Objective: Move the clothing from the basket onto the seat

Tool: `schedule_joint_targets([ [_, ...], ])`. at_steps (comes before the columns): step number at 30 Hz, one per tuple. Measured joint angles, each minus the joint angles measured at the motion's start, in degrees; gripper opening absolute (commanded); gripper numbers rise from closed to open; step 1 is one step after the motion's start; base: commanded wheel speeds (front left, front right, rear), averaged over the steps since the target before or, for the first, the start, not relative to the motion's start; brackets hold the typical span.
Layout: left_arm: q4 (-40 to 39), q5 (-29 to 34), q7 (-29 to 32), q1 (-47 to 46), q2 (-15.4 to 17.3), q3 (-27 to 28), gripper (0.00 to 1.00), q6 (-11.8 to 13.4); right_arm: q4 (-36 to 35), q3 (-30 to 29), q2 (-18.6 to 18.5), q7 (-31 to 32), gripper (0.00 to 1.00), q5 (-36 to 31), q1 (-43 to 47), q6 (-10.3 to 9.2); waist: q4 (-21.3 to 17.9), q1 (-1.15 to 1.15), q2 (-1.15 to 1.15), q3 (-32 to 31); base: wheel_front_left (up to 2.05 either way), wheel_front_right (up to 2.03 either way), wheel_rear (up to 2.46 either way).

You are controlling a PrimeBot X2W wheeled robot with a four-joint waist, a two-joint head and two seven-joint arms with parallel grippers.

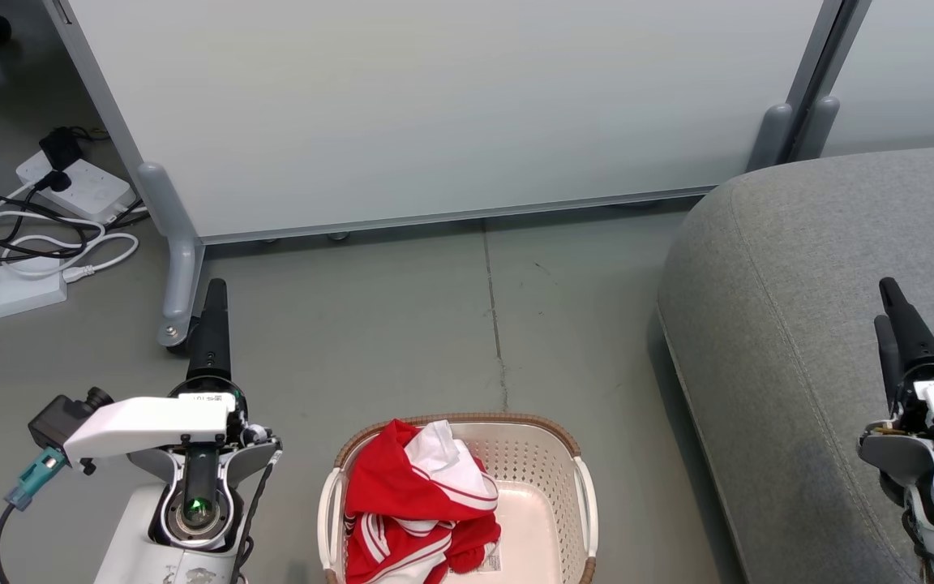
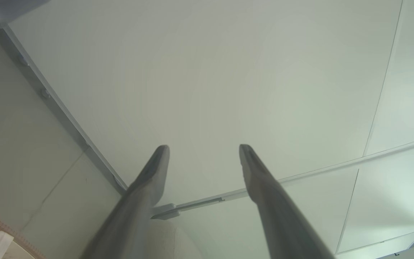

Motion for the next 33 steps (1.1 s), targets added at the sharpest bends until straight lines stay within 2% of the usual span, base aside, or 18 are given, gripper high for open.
schedule_joint_targets([
  [9, -2.30, 13.32, -0.91, 0.35, 0.12, 0.90, 1.00, 0.02, -5.23, 2.59, -0.05, -3.09, 1.00, -13.10, 1.02, 0.00, 0.01, 0.00, 0.00, -0.04, 0.00, 0.00, 0.00],
  [18, -4.43, 25.44, -1.49, 1.23, 0.26, 1.63, 1.00, 1.42, -8.94, 5.61, -0.74, -5.78, 1.00, -26.10, 1.24, 0.00, 0.23, 0.00, 0.00, -0.06, 0.00, 0.00, 0.00],
  [26, -5.84, 34.16, -2.10, 2.41, 0.97, 2.15, 1.00, 2.60, -10.93, 8.59, -1.08, -8.08, 1.00, -36.08, 2.20, 0.00, 0.32, 0.00, 0.00, -0.13, 0.00, 0.00, 0.00],
  [33, -6.70, 39.62, -2.50, 3.68, 1.47, 2.45, 1.00, 3.27, -12.34, 10.31, -0.82, -9.62, 1.00, -41.50, 3.01, 0.01, 0.34, 0.00, 0.00, -0.19, 0.00, 0.00, 0.00],
])
